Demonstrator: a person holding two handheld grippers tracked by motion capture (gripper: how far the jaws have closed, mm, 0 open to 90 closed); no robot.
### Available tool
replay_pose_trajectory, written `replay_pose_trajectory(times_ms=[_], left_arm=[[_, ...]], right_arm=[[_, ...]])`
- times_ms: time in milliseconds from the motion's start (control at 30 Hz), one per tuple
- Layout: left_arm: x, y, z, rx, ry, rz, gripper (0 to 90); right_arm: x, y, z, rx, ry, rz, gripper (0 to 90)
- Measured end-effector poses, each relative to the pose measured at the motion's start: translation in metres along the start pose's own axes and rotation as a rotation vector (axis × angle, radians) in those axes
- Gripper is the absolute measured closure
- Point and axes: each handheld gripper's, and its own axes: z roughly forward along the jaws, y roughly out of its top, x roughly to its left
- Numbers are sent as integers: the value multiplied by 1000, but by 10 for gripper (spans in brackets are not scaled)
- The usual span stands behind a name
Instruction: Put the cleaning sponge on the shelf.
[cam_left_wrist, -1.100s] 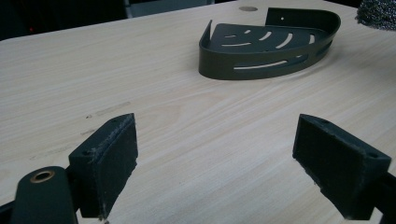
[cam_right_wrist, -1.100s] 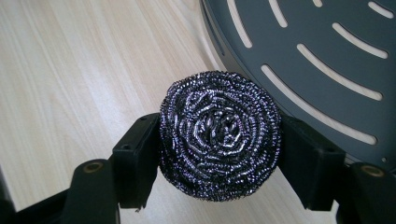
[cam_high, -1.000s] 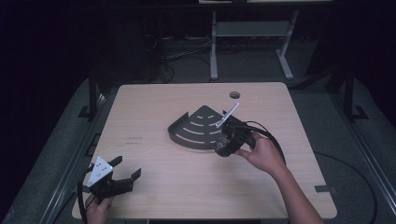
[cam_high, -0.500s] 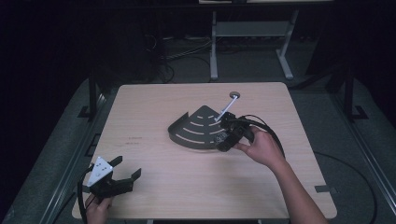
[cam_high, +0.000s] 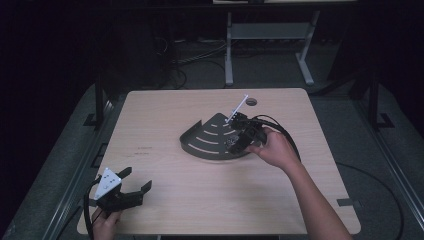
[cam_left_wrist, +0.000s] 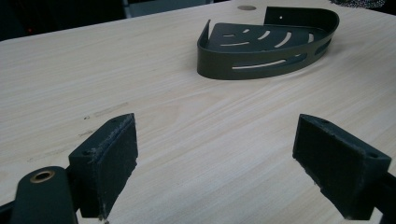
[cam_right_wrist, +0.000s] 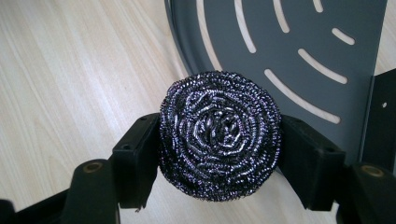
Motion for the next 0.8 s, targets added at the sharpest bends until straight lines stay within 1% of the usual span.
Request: replay_pose_trajectory(times_ms=[233, 367, 433, 533, 600, 667, 733, 767, 800], left_arm=[[0, 0, 0, -4, -3, -3, 132], [0, 0, 0, 0, -1, 5, 132], [0, 0, 0, -4, -3, 0, 132], [0, 0, 1, 1, -2, 6, 133], [0, 0, 1, -1, -5, 2, 133], [0, 1, 1, -2, -6, 3, 132], [0, 1, 0, -1, -4, 5, 133], [0, 0, 0, -2, -5, 4, 132], [0, 0, 0, -2, -6, 4, 132]], right_arm=[[-6, 8, 1, 17, -6, 6, 325], [-9, 14, 0, 25, -13, 9, 325], [-12, 17, -1, 8, -1, 10, 325], [-13, 23, 0, 21, -12, 11, 325], [-14, 27, 0, 26, -18, 8, 325], [-16, 29, 2, 6, 0, 19, 325], [-17, 31, 4, 7, -6, 19, 325], [-18, 33, 9, 16, 1, 21, 325], [-18, 33, 9, 16, 1, 21, 325]])
